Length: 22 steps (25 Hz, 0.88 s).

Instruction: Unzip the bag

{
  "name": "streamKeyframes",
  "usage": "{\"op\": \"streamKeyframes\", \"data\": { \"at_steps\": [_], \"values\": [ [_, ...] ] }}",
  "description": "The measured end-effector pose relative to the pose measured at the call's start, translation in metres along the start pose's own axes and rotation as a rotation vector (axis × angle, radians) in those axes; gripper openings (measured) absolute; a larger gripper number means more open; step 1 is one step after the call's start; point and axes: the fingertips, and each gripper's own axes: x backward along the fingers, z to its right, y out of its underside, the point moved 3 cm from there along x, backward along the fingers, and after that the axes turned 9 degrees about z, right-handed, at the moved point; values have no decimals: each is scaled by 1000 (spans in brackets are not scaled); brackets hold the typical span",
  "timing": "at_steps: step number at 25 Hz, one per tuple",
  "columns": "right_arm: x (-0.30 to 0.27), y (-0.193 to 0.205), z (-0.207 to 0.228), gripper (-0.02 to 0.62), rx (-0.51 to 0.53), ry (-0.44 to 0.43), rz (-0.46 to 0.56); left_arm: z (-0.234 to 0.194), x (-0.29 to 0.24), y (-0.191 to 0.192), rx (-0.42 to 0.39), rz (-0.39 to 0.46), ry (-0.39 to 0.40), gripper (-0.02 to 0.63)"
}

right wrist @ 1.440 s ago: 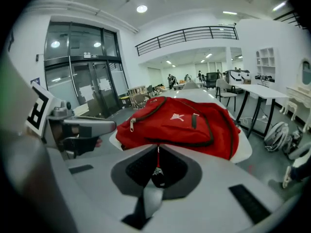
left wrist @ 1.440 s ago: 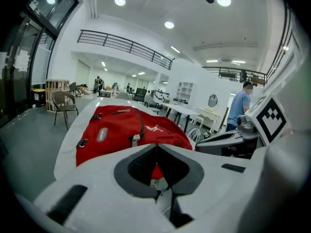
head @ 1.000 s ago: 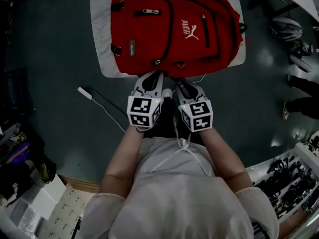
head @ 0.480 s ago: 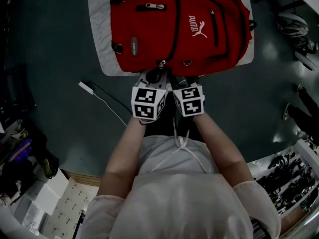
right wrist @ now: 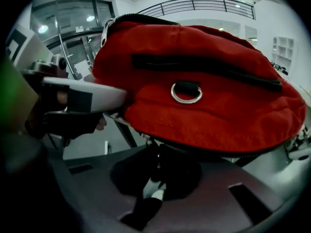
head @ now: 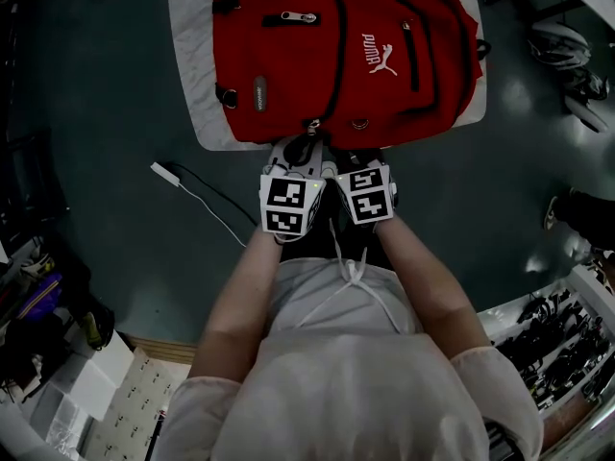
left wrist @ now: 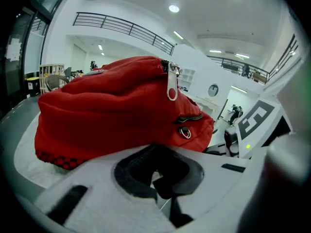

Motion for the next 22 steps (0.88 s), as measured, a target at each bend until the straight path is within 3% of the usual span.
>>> {"op": "streamKeyframes", "data": {
  "at_steps": [13, 22],
  "values": [
    [26, 18, 21, 37, 47, -50, -138, 2, 0, 1, -48, -4, 0, 21],
    [46, 26, 58, 37, 72, -77, -187, 2, -1, 2, -46, -16, -113, 21]
  ]
}}
